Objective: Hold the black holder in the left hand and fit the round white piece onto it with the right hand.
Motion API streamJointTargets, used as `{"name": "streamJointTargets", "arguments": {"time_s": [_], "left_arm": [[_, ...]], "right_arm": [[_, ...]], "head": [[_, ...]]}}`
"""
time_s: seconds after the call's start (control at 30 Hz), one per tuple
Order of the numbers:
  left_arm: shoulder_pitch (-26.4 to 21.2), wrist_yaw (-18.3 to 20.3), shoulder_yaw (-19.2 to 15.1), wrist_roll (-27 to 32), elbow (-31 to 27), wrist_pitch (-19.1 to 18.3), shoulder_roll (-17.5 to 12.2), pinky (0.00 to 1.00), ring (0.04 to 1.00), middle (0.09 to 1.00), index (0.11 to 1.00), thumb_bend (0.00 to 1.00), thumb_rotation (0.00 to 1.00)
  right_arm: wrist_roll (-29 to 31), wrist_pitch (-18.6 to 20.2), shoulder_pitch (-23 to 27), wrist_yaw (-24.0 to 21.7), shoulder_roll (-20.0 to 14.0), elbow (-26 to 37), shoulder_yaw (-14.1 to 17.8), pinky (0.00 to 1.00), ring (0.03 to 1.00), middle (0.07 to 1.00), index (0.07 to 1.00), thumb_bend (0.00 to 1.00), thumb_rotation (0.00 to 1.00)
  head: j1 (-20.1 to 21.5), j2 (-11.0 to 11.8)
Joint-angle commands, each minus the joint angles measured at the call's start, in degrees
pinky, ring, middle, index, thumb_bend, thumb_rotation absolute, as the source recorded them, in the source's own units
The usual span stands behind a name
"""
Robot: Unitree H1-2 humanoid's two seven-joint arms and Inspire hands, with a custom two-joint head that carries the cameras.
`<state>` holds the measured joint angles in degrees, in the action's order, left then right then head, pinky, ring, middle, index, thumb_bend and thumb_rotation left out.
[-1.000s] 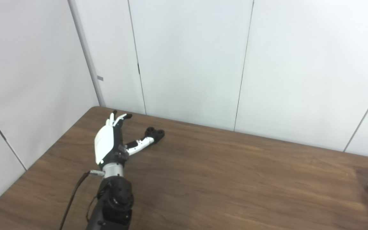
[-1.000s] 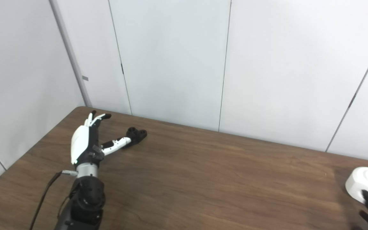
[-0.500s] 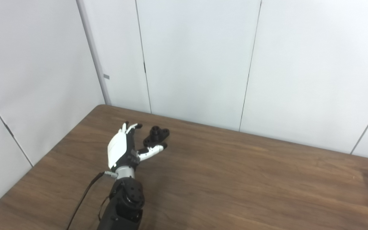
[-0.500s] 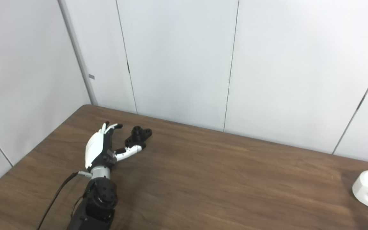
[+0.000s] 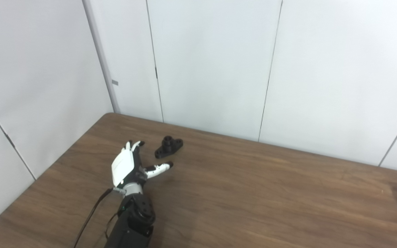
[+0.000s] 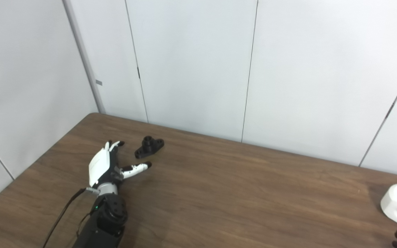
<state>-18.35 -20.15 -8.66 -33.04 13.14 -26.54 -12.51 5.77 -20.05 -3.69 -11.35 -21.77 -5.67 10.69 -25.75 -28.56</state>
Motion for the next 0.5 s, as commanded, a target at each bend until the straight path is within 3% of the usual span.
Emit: {"name": "streamJointTargets", "arguments": {"time_s": [0.0,0.47], "left_arm": [[-3.61,-0.79,-0.52,-0.33,0.12,-0.30,-1.87,1.00,1.000,1.000,0.885,0.98,0.36],[-6.74,-1.23,2.85,1.88,10.97,0.95,-2.34,1.00,1.000,1.000,0.848,0.99,0.33]], "right_arm": [[0.98,-0.49,-3.49,-0.06,0.97,-2.38,-0.28,0.63,0.784,0.823,0.779,0.89,0.70],[1.36,-1.01,-4.65,0.01,1.30,-1.77,0.21,0.58,0.743,0.790,0.751,0.96,0.71]], "head": [[0.12,-0.10],[0.65,-0.32]]}}
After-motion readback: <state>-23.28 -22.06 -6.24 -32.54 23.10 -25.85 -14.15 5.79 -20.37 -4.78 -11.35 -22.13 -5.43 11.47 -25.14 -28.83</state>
